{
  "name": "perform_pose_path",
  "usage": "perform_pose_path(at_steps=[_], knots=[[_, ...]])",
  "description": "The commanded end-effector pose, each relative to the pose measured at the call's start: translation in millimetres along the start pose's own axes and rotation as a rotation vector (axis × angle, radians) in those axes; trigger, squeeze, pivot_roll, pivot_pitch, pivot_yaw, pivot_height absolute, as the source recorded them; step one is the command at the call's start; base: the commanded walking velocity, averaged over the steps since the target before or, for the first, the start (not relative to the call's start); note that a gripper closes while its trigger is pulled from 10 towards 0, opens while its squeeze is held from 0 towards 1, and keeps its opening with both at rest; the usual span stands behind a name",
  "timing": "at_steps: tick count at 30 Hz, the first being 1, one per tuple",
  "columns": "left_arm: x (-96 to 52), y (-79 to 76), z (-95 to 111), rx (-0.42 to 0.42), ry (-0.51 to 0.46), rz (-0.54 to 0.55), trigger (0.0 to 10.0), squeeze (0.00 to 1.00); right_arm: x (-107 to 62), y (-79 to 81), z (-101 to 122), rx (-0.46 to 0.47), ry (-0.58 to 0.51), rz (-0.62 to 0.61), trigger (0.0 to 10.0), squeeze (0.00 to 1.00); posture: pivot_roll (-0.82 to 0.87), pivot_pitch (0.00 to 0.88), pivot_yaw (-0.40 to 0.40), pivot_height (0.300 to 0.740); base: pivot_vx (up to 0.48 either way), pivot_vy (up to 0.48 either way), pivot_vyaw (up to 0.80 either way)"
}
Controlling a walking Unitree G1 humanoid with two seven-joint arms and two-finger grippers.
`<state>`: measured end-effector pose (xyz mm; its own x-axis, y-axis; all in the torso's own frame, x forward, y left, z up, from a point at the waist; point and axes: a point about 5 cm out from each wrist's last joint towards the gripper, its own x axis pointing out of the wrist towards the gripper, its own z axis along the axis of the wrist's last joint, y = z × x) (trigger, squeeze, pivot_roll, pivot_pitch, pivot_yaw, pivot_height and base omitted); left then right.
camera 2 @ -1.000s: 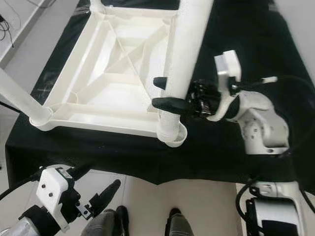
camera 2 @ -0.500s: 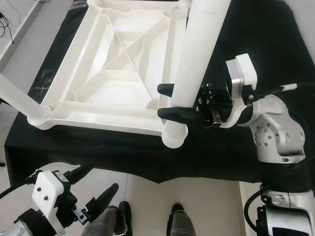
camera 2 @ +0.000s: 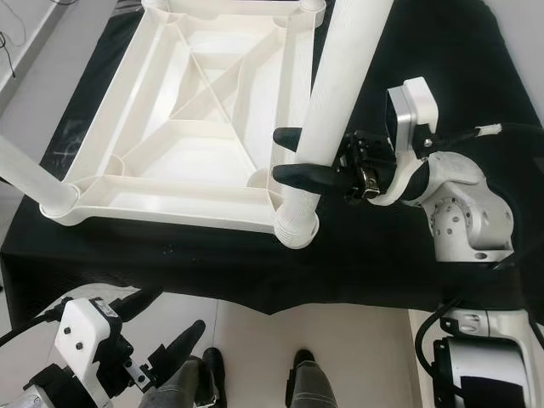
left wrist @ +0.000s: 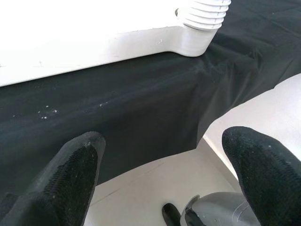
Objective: Building children table
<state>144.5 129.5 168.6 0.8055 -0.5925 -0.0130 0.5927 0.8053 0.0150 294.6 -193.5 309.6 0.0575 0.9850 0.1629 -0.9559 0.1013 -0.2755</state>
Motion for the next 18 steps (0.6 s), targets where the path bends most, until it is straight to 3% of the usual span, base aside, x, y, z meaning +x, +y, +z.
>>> perform_pose_path(at_steps=[1, 18], knots=[[-4.2, -2.5, -1.2, 0.005, 0.031, -0.009, 10.0, 0.00, 0.8, 2.5, -15.0, 0.062, 0.052, 0.015, 10.0, 0.00, 0.11, 0.403, 0.057, 0.740, 0.000, 0.000, 0.00], [-5.8, -4.2, 0.0, 0.002, 0.031, -0.009, 10.0, 0.00, 8.5, -5.9, -15.3, 0.043, 0.071, 0.039, 10.0, 0.00, 0.11, 0.416, 0.053, 0.740, 0.000, 0.000, 0.00]])
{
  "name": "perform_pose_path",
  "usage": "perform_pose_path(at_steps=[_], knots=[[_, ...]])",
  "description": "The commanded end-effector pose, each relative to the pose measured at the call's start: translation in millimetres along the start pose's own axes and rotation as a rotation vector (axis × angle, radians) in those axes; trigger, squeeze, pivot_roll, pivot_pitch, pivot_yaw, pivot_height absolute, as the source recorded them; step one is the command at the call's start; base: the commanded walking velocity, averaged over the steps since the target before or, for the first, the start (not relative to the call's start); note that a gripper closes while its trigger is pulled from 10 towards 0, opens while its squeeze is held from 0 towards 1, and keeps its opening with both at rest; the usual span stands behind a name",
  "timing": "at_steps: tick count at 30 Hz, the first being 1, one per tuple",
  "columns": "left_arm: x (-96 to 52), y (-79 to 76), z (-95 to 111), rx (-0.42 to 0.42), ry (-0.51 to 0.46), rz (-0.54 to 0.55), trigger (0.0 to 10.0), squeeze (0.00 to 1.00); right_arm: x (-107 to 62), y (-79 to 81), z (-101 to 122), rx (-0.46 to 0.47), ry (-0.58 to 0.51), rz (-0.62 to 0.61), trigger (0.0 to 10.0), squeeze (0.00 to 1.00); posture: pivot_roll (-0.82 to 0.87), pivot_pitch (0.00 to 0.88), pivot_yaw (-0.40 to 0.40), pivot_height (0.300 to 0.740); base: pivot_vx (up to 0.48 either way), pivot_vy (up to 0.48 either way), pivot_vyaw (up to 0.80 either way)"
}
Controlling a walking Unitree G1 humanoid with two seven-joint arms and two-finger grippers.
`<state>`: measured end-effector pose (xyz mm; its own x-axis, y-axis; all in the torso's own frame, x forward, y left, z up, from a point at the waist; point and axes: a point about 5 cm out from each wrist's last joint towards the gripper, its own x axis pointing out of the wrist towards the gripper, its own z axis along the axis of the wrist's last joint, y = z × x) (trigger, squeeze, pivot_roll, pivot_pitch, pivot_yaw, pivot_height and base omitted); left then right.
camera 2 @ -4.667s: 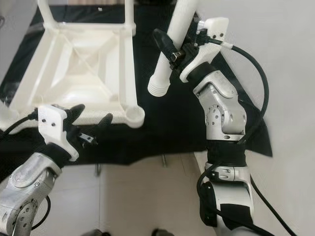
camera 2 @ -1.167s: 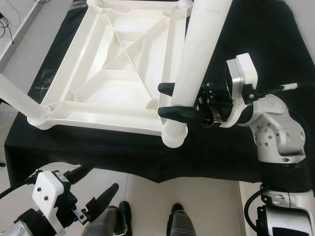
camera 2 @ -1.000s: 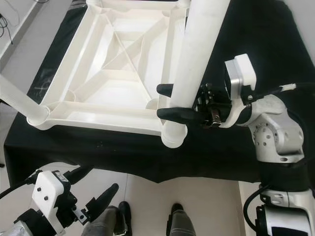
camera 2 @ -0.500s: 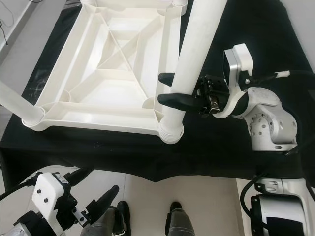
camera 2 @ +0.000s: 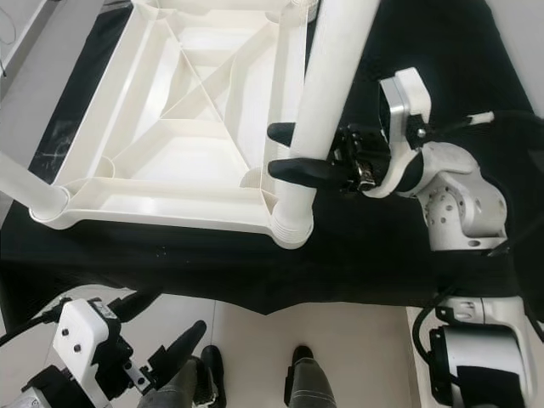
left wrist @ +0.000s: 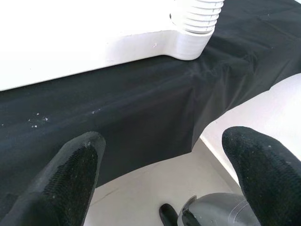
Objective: Building children table
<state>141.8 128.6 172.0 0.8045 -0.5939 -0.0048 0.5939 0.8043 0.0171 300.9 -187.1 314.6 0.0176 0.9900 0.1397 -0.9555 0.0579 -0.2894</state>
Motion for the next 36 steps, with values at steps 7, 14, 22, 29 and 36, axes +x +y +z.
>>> perform_pose_path(at_steps=[7, 14, 22, 29, 36], knots=[[-4.2, -2.6, -3.0, 0.000, 0.039, -0.006, 10.0, 0.00, 1.4, -1.6, -16.5, 0.041, 0.064, -0.008, 10.0, 0.00, 0.11, 0.417, 0.048, 0.740, 0.000, 0.000, 0.00], [-4.1, -2.4, -2.7, 0.001, 0.038, -0.004, 10.0, 0.00, 3.6, 2.2, -15.7, 0.014, 0.083, 0.008, 10.0, 0.00, 0.11, 0.417, 0.050, 0.740, 0.000, 0.000, 0.00], [-3.5, -1.6, -3.0, 0.003, 0.037, -0.003, 10.0, 0.00, 6.7, 10.3, -18.0, -0.029, 0.136, 0.024, 10.0, 0.00, 0.11, 0.416, 0.050, 0.740, 0.000, 0.000, 0.00], [-2.6, -1.0, -3.2, 0.003, 0.036, -0.004, 10.0, 0.00, 10.4, 23.1, -23.2, -0.037, 0.190, 0.069, 10.0, 0.00, 0.10, 0.416, 0.051, 0.740, 0.000, 0.000, 0.00], [-1.7, -1.2, -3.5, 0.002, 0.034, -0.004, 10.0, 0.00, 16.4, 21.3, -27.2, -0.026, 0.197, 0.051, 10.0, 0.00, 0.10, 0.414, 0.047, 0.740, 0.000, 0.000, 0.00]])
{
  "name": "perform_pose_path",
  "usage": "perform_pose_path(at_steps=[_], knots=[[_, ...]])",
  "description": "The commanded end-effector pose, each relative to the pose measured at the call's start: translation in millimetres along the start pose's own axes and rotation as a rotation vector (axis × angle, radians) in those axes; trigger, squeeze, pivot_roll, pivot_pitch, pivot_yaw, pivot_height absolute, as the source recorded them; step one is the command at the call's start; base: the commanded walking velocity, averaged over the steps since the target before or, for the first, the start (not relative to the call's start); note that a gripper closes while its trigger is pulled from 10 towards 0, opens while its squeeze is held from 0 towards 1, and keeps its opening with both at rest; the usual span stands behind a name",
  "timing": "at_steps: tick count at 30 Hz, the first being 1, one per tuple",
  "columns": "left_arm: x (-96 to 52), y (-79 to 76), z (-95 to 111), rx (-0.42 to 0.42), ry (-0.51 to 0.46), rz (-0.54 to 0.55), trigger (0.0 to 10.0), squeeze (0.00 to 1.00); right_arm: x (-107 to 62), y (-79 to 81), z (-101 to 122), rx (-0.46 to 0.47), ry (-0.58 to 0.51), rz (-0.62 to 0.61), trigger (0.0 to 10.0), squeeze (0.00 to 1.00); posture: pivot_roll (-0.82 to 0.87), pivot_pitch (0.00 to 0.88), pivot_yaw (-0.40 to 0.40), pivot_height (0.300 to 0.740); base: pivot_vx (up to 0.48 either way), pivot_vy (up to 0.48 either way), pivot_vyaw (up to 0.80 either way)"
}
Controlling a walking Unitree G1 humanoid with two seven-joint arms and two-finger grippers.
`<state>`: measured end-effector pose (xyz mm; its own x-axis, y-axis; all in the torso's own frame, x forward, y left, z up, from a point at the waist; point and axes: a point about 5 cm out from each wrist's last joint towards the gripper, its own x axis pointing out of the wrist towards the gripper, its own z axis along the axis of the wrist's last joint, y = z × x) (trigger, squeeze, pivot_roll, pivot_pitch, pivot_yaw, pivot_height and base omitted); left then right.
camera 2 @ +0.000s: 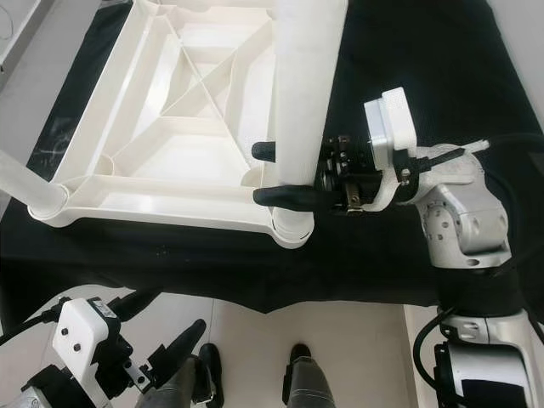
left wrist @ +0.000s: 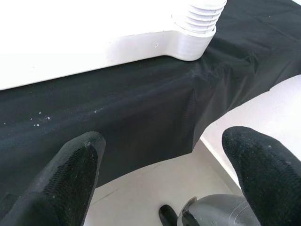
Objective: Building children table
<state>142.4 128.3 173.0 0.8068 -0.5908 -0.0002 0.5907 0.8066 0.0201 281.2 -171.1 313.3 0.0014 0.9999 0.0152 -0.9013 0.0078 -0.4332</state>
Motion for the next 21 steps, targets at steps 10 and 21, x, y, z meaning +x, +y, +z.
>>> perform_pose_path(at_steps=[10, 21], knots=[[-2.1, -1.9, -4.2, -0.001, 0.037, -0.006, 10.0, 0.00, 7.0, -3.5, -38.7, 0.200, 0.107, -0.082, 10.0, 0.00, 0.10, 0.415, 0.044, 0.740, 0.000, 0.000, 0.00], [-2.3, -2.8, -4.3, -0.005, 0.037, -0.008, 10.0, 0.00, 1.2, -15.1, -47.1, 0.266, 0.073, -0.247, 10.0, 0.00, 0.10, 0.416, 0.045, 0.740, 0.000, 0.000, 0.00]])
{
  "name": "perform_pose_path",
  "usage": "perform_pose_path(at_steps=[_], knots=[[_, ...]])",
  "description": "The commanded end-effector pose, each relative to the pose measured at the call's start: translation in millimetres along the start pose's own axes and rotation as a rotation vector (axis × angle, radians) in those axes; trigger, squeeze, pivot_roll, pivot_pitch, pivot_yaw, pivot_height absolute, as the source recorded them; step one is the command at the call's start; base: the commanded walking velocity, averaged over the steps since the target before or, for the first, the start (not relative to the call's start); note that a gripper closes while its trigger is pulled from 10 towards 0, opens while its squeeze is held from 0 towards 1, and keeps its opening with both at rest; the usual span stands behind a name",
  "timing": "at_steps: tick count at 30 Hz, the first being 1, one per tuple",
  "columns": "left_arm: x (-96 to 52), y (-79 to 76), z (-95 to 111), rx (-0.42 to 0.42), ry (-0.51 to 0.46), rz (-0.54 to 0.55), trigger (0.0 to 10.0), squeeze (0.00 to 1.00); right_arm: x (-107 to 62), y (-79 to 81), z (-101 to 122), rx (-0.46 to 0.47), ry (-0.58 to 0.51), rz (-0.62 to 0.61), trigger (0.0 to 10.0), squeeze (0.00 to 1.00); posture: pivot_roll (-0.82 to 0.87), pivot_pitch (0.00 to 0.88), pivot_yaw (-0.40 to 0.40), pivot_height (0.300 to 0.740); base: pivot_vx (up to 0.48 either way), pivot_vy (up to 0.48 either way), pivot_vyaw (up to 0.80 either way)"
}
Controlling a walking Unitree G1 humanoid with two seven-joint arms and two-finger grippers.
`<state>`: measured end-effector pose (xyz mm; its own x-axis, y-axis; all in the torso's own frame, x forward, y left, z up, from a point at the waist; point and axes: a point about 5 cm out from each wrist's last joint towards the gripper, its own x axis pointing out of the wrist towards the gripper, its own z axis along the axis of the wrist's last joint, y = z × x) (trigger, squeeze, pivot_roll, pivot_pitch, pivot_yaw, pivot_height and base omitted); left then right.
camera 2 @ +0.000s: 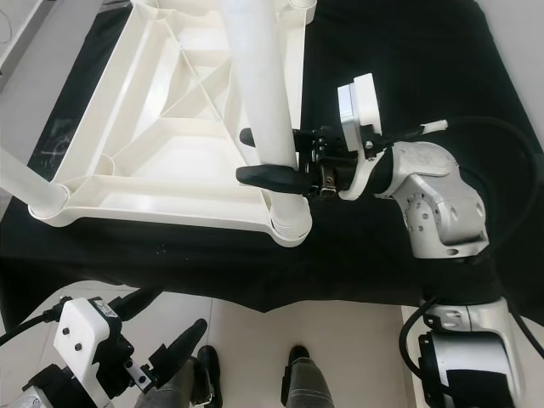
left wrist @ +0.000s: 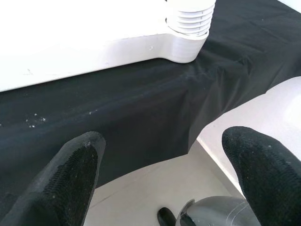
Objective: Building children table
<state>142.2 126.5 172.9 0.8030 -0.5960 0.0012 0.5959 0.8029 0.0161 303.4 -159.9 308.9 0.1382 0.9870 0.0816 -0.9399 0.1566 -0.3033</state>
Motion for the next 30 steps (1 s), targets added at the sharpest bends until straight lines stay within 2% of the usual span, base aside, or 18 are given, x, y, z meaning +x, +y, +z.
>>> perform_pose_path(at_steps=[1, 12, 15, 20, 30], knots=[[-3.3, -1.3, -4.2, -0.002, 0.039, -0.001, 10.0, 0.00, -10.7, -2.8, -33.2, 0.126, 0.071, -0.111, 10.0, 0.00, 0.10, 0.412, 0.045, 0.740, 0.000, 0.000, 0.00], [-3.6, -1.5, -4.6, -0.002, 0.040, -0.001, 10.0, 0.00, -13.5, 3.9, -26.3, 0.114, -0.069, -0.151, 10.0, 0.00, 0.10, 0.408, 0.047, 0.740, 0.000, 0.000, 0.00], [-3.1, -1.4, -4.7, -0.002, 0.039, -0.002, 10.0, 0.00, -17.7, 4.9, -26.1, 0.105, -0.149, -0.222, 10.0, 0.00, 0.09, 0.409, 0.047, 0.740, 0.000, 0.000, 0.00], [-2.7, -0.6, -4.6, 0.000, 0.039, -0.001, 10.0, 0.00, -22.8, 4.1, -25.3, 0.100, -0.215, -0.301, 10.0, 0.00, 0.09, 0.412, 0.047, 0.740, 0.000, 0.000, 0.00], [-3.0, 0.7, -4.6, 0.002, 0.040, 0.000, 10.0, 0.00, -27.6, 11.9, -23.3, 0.078, -0.272, -0.378, 10.0, 0.00, 0.09, 0.413, 0.052, 0.740, 0.000, 0.000, 0.00]])
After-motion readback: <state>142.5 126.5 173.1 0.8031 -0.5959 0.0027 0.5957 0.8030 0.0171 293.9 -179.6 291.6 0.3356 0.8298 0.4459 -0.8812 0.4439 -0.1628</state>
